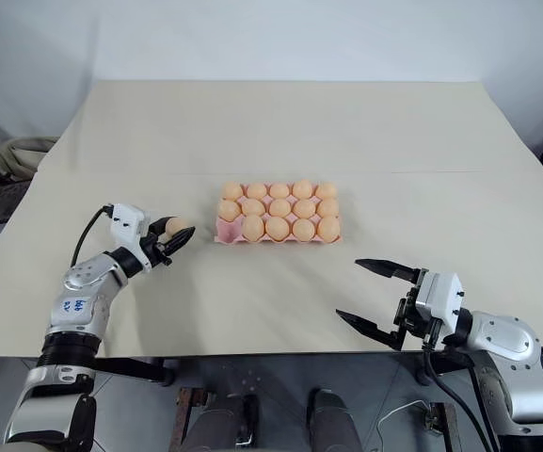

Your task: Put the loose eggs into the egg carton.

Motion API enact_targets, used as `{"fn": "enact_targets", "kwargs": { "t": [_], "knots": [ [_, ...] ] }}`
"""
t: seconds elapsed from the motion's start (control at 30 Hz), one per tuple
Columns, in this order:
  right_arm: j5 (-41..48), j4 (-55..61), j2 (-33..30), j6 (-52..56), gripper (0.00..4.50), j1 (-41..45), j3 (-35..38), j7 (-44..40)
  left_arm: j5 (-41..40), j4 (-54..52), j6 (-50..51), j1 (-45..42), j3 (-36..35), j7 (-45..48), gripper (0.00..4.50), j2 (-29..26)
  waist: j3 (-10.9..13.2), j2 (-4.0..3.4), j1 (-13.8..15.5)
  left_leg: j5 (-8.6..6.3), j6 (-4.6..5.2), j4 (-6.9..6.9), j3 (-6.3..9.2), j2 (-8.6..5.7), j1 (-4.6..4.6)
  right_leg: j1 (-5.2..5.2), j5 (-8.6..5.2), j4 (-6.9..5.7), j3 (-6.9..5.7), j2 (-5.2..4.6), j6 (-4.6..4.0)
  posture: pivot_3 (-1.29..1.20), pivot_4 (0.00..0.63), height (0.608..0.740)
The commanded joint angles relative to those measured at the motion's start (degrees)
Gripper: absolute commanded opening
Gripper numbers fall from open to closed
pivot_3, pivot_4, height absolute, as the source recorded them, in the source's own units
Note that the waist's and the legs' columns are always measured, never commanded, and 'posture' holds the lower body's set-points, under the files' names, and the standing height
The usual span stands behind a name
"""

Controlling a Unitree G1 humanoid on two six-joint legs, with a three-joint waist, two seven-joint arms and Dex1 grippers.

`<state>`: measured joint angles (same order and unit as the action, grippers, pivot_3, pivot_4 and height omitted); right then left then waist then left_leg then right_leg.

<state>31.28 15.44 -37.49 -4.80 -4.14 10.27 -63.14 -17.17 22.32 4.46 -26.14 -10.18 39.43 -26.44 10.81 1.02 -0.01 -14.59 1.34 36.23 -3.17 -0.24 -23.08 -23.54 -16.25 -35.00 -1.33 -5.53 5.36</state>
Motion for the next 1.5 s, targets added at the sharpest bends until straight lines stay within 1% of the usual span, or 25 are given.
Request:
{"fn": "enact_targets", "kwargs": {
  "t": [0.03,0.17,0.4,0.47,0.6,0.7,0.83,0.97,1.1,1.2,1.3,1.5],
  "knots": [
    [0.5,1.3,-0.2,-0.5,4.50,-0.3,1.5,0.2,-4.5,-6.8,-1.0,-0.7,-0.2,8.4,2.22,-2.2,0.0,0.00,0.0,0.00,0.00,0.00,0.01,0.00,0.00,0.00,0.00,0.00,0.00,0.00,0.00,0.00,0.150,0.740],
    [0.1,1.1,0.0,-0.5,4.50,0.1,1.1,0.4,-2.6,-6.9,0.0,-3.8,3.8,11.0,2.22,-1.1,0.0,0.00,0.4,0.01,0.01,0.03,0.00,-0.01,0.02,0.04,0.00,0.01,0.02,-0.02,-0.01,0.00,0.150,0.740],
    [-0.2,2.6,0.3,-0.3,4.50,-0.3,0.8,1.6,1.6,1.5,-2.0,-9.0,7.6,10.4,2.22,1.6,0.0,0.00,0.3,0.03,0.06,0.05,-0.05,-0.02,0.00,0.03,0.01,0.01,0.04,0.03,0.01,0.00,0.150,0.740],
    [-0.2,3.3,0.3,-0.3,4.50,-0.7,1.1,2.2,2.3,4.4,-2.2,-10.3,7.6,9.3,2.22,2.4,0.0,0.00,0.3,0.14,0.25,0.02,-0.06,-0.01,0.00,0.01,0.02,0.00,0.03,0.05,0.01,0.00,0.150,0.740],
    [-0.1,4.2,0.1,-0.1,4.50,-1.4,1.3,3.1,2.5,6.8,-3.6,-11.4,7.3,8.9,3.52,3.3,0.0,0.01,0.3,0.15,0.28,0.05,-0.08,-0.02,-0.01,0.02,0.04,0.00,0.03,0.05,0.05,0.00,0.150,0.740],
    [-0.1,4.1,0.0,-0.1,4.50,-1.1,1.1,3.4,2.3,6.6,-5.2,-10.9,7.2,9.8,4.46,3.1,0.0,0.01,0.3,0.13,0.24,0.08,-0.08,-0.01,-0.01,0.02,0.04,-0.01,0.03,0.04,0.06,0.00,0.150,0.740],
    [-0.2,3.5,0.0,-0.2,4.50,-0.5,0.9,3.2,0.1,3.5,-5.9,-8.2,5.7,12.7,4.46,1.1,0.0,0.01,0.1,0.06,0.12,0.10,-0.09,-0.02,0.00,0.02,0.05,-0.03,0.05,0.04,0.06,0.00,0.150,0.740],
    [0.2,2.2,-0.8,-0.4,4.50,-0.4,1.9,2.1,-3.3,-3.5,-4.6,-2.5,2.3,16.6,4.46,-4.0,0.0,0.01,-0.4,0.06,0.12,0.02,-0.11,0.02,0.01,-0.03,0.04,-0.03,0.11,0.05,0.06,0.00,0.150,0.740],
    [1.2,-0.2,-2.9,-0.3,4.50,-0.1,4.5,-0.2,-6.6,-10.0,-3.6,6.5,-2.1,23.6,4.46,-12.3,0.0,0.01,-0.4,0.02,0.05,-0.05,-0.12,0.03,0.02,-0.06,0.02,0.02,0.14,0.01,0.01,0.00,0.150,0.740],
    [2.1,-2.3,-4.4,0.1,4.50,-0.1,6.8,-1.8,-6.7,-13.3,-2.9,12.7,-3.8,26.5,4.46,-17.5,0.0,0.01,-0.2,0.00,0.04,-0.06,-0.09,0.03,0.02,-0.03,-0.01,0.12,0.15,-0.03,-0.06,0.00,0.150,0.740],
    [2.1,-4.7,-5.4,-0.4,4.50,0.3,8.1,-3.5,-6.1,-16.7,-5.0,17.3,-6.4,25.5,4.46,-19.3,0.0,-0.01,0.1,0.00,0.04,-0.12,-0.08,0.03,0.02,0.01,-0.05,0.19,0.07,-0.16,-0.16,0.00,0.150,0.740],
    [1.5,-9.2,-5.8,-0.7,4.50,4.1,8.0,-5.3,-7.6,-25.9,-3.8,24.8,-10.1,21.5,4.46,-18.6,0.0,-0.01,-0.3,-0.02,0.08,-0.29,-0.15,0.03,-0.02,0.01,-0.05,0.45,0.08,-0.19,-0.16,0.00,0.150,0.740]
  ]
}}
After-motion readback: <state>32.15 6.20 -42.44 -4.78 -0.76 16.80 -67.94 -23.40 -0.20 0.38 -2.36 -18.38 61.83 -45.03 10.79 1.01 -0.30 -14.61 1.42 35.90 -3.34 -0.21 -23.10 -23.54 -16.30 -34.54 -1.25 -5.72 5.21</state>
